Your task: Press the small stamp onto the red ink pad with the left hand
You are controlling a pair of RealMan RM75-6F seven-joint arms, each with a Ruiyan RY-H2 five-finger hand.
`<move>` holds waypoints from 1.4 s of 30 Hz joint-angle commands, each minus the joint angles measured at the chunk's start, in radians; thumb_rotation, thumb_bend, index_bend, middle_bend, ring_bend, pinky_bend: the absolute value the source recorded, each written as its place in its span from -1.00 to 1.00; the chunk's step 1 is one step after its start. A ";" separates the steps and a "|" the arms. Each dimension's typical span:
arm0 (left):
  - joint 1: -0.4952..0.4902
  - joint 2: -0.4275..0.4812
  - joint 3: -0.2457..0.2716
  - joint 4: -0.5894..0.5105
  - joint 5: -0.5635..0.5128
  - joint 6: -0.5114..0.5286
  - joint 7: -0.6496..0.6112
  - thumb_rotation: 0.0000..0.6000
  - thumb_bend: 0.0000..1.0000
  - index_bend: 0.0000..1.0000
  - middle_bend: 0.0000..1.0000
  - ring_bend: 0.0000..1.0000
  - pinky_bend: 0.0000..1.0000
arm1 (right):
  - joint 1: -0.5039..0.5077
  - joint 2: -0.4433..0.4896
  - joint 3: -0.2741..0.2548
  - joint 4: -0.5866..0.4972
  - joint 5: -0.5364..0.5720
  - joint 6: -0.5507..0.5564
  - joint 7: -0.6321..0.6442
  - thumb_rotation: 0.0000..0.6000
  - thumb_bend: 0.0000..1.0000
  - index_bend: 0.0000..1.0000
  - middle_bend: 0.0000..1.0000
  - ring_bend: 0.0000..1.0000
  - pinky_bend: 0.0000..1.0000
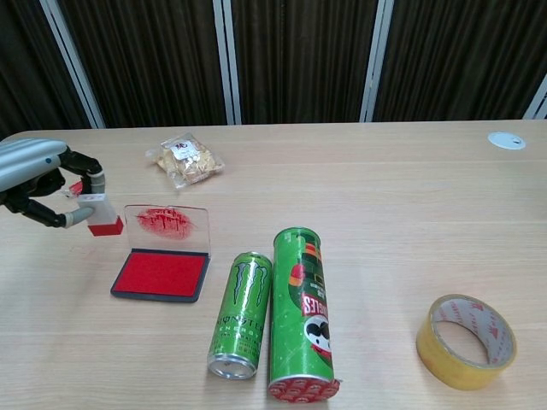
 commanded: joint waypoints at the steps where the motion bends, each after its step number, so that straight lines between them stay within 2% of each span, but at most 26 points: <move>1: 0.016 0.005 0.005 0.059 -0.027 -0.023 -0.032 1.00 -0.17 0.32 0.21 0.83 0.96 | 0.001 0.000 -0.001 -0.002 -0.001 -0.001 -0.003 1.00 -1.00 -1.00 -1.00 -1.00 -1.00; 6: 0.023 -0.040 0.015 0.164 -0.036 -0.052 -0.076 1.00 -0.18 0.31 0.18 0.83 0.96 | 0.003 -0.001 -0.001 -0.007 -0.004 0.000 -0.013 1.00 -1.00 -1.00 -1.00 -1.00 -1.00; 16: 0.012 -0.138 0.012 0.281 -0.029 -0.064 -0.084 1.00 -0.17 0.29 0.17 0.82 0.95 | 0.004 -0.005 0.000 0.001 0.007 -0.008 -0.017 1.00 -1.00 -1.00 -1.00 -1.00 -1.00; 25: 0.011 -0.164 0.008 0.302 -0.033 -0.071 -0.065 1.00 -0.18 0.23 0.10 0.80 0.94 | 0.003 -0.002 0.001 0.003 0.008 -0.008 -0.008 1.00 -1.00 -1.00 -1.00 -1.00 -1.00; 32: 0.013 -0.158 0.010 0.300 -0.034 -0.082 -0.059 1.00 -0.26 0.00 -0.05 0.79 0.93 | 0.003 -0.002 0.000 0.001 0.010 -0.010 -0.010 1.00 -1.00 -1.00 -1.00 -1.00 -1.00; 42: 0.015 -0.144 0.010 0.288 -0.031 -0.082 -0.054 1.00 -0.30 -0.12 -0.21 0.78 0.92 | 0.004 -0.001 -0.001 -0.001 0.011 -0.013 -0.012 1.00 -1.00 -1.00 -1.00 -1.00 -1.00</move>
